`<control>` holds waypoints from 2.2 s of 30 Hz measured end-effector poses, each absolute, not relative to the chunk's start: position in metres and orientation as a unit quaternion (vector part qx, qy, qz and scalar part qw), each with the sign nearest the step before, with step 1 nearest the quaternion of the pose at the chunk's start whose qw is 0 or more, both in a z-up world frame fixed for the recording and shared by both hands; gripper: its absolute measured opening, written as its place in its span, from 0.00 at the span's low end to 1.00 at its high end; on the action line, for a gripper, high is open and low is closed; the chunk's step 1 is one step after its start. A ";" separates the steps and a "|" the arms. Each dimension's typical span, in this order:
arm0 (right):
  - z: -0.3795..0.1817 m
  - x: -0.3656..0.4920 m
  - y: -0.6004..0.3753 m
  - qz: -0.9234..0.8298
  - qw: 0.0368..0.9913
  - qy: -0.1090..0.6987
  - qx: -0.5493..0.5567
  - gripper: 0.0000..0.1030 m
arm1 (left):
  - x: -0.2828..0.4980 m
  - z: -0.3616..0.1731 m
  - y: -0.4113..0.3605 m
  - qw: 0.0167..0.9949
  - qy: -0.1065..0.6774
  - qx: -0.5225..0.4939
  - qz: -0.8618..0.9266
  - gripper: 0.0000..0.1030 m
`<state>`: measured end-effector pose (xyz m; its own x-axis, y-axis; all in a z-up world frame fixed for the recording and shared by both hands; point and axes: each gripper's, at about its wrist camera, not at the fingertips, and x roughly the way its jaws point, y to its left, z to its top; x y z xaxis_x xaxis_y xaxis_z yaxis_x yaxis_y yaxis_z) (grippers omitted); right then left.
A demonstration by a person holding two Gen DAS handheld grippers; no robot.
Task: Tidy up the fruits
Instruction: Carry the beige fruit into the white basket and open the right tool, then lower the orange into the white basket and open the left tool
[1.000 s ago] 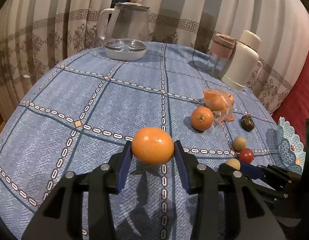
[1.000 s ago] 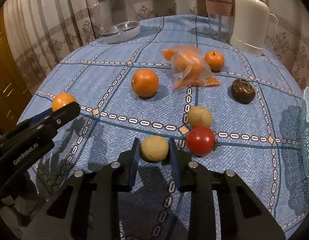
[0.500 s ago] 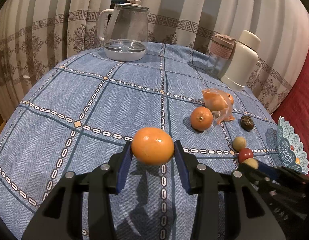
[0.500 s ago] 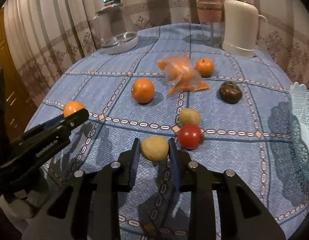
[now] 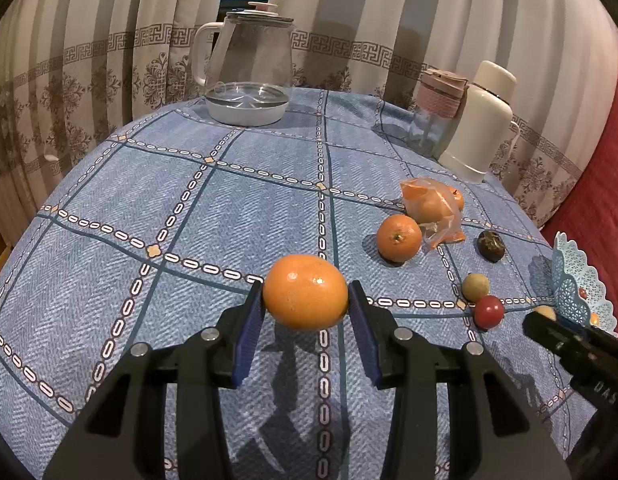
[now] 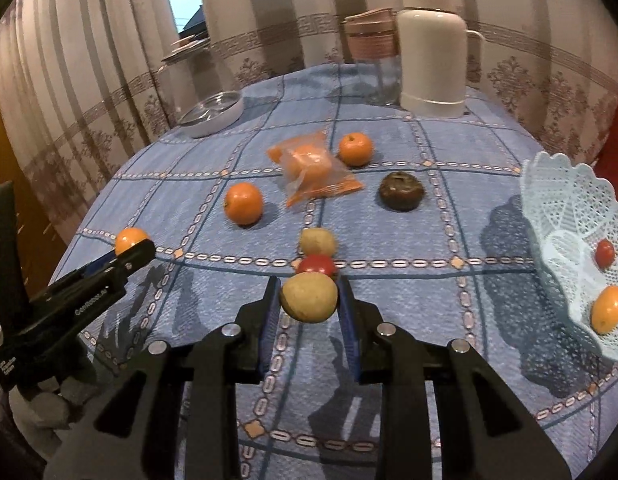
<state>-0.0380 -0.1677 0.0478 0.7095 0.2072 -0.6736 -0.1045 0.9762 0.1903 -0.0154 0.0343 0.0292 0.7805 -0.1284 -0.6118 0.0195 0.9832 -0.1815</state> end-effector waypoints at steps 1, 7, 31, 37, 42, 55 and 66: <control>0.049 -0.039 -0.172 0.079 0.923 0.369 0.072 0.29 | -0.015 0.029 0.034 0.940 0.329 -0.083 -0.039 0.41; 0.056 -0.047 -0.203 0.038 0.930 0.355 0.090 0.29 | -0.016 0.030 0.034 0.941 0.327 -0.082 -0.040 0.41; 0.061 -0.086 -0.322 -0.100 0.929 0.321 0.156 0.29 | -0.020 0.035 0.030 0.944 0.322 -0.068 -0.030 0.41; 0.053 -0.085 -0.334 -0.112 0.924 0.326 0.165 0.29 | -0.021 0.038 0.026 0.943 0.325 -0.064 -0.034 0.41; 0.046 -0.087 -0.342 -0.116 0.918 0.334 0.181 0.35 | -0.025 0.046 0.019 0.945 0.320 -0.059 -0.042 0.41; 0.054 -0.101 -0.358 -0.122 0.928 0.304 0.180 0.43 | -0.031 0.069 -0.017 0.949 0.305 -0.038 -0.076 0.41; 0.080 -0.120 -0.392 -0.146 0.939 0.241 0.196 0.50 | -0.033 0.091 -0.090 0.940 0.303 -0.016 -0.157 0.41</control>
